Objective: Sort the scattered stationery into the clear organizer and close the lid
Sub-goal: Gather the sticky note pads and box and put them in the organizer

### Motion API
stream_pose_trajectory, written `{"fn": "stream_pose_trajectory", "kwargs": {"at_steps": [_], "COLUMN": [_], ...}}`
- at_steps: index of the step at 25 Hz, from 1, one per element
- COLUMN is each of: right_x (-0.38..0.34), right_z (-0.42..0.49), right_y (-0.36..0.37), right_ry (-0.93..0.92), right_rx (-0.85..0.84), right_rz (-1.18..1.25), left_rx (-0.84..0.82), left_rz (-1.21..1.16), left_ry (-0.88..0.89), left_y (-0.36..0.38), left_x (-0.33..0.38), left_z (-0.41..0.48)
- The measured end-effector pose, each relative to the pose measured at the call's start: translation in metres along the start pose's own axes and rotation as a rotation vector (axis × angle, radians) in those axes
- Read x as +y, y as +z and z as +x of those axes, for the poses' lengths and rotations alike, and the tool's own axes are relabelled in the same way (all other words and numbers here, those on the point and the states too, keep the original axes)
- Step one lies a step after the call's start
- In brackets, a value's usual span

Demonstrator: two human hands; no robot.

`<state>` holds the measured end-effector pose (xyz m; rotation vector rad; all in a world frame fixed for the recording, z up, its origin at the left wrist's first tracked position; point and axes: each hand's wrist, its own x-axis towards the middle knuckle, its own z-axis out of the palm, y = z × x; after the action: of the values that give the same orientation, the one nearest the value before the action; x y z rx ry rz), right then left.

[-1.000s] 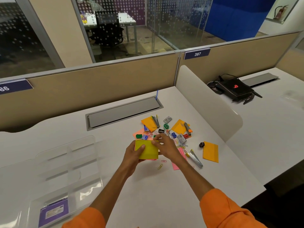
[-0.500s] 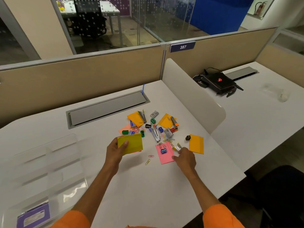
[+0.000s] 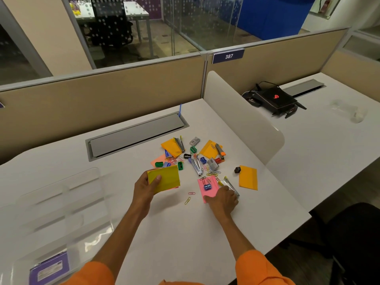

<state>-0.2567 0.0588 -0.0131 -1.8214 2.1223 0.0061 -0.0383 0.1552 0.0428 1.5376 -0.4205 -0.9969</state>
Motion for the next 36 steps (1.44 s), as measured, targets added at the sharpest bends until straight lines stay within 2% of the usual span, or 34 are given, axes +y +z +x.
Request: {"fn": "stream_pose_trajectory", "kwargs": {"at_steps": [6, 13, 19, 27, 29, 33, 36], "right_x": [0.005, 0.008, 0.009, 0.009, 0.007, -0.015, -0.042], "right_z": [0.011, 0.014, 0.014, 0.011, 0.010, 0.002, -0.007], "right_y": [-0.003, -0.014, -0.036, -0.065, -0.073, -0.080, -0.079], "right_ry": [0.046, 0.101, 0.029, -0.060, -0.129, -0.215, -0.282], "right_rx": [-0.098, -0.122, -0.082, 0.076, 0.034, -0.196, -0.281], "right_rz": [0.107, 0.319, 0.490, 0.601, 0.682, 0.847, 0.931], "left_rx": [0.028, 0.048, 0.040, 0.030, 0.024, 0.021, 0.003], "left_rz": [-0.015, -0.016, -0.027, -0.077, -0.085, -0.085, -0.130], "left_ry": [-0.006, -0.014, -0.017, -0.038, -0.048, -0.090, -0.103], "left_y": [-0.003, -0.004, -0.003, -0.002, -0.004, -0.004, -0.001], "left_x": [-0.001, -0.001, -0.004, -0.003, -0.003, -0.004, -0.005], "left_z": [0.000, 0.002, 0.003, 0.002, 0.002, 0.004, 0.002]}}
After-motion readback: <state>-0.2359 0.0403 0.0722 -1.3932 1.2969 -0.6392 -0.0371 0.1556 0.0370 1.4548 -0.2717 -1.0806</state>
